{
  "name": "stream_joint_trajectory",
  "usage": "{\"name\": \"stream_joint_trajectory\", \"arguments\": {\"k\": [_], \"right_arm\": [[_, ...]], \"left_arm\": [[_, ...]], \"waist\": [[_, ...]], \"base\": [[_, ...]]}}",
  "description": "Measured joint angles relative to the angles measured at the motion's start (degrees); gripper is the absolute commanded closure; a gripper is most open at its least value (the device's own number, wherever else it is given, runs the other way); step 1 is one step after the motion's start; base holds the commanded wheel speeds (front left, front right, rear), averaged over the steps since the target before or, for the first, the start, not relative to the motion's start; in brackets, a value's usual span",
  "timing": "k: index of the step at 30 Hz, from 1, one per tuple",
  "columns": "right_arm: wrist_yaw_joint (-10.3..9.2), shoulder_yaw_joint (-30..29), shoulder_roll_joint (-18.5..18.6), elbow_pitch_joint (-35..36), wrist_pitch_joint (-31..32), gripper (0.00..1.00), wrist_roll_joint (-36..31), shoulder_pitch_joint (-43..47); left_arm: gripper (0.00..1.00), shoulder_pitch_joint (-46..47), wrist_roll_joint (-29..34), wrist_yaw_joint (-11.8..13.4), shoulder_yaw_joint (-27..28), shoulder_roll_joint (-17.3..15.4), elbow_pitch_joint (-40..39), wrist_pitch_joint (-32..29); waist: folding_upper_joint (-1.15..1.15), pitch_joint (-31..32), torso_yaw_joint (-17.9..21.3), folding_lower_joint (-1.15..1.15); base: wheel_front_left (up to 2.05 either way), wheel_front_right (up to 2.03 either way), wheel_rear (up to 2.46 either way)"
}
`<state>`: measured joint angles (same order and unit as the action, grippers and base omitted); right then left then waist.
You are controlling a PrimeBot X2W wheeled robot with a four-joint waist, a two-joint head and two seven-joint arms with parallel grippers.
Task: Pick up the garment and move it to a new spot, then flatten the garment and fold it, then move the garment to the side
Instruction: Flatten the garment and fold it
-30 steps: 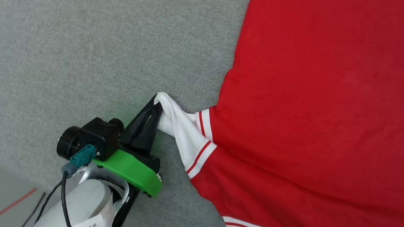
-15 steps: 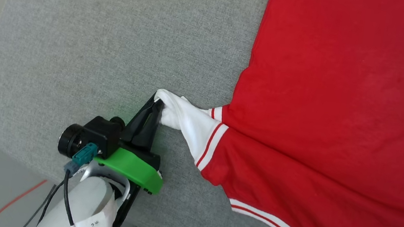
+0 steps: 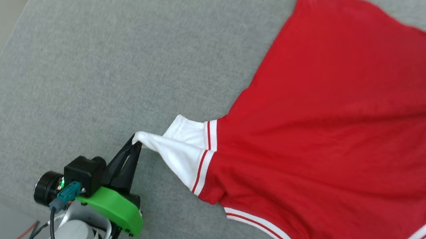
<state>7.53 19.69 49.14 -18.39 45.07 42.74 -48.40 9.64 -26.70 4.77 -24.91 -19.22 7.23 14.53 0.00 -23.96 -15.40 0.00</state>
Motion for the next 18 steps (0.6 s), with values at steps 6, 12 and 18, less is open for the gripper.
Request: {"name": "stream_joint_trajectory", "arguments": {"k": [6,12,18], "right_arm": [[0.00,-0.4,4.4,6.6,-5.2,1.00,4.9,16.1],[0.00,-3.4,6.0,10.6,-9.2,1.00,6.7,33.8],[0.00,-7.1,3.9,11.8,-10.3,1.00,8.0,47.2]], "left_arm": [[1.00,-4.3,-0.5,1.9,1.1,-1.7,-1.5,-1.0],[1.00,-7.7,-1.1,3.6,2.1,-3.1,-3.5,-1.7],[1.00,-9.5,-1.6,4.2,2.5,-3.7,-4.4,-2.2]], "waist": [[0.00,5.6,3.3,0.00],[0.00,9.7,8.3,0.00],[0.00,12.5,11.6,0.00]], "base": [[0.00,0.00,0.00],[0.00,0.00,0.00],[0.00,0.00,0.00]]}}
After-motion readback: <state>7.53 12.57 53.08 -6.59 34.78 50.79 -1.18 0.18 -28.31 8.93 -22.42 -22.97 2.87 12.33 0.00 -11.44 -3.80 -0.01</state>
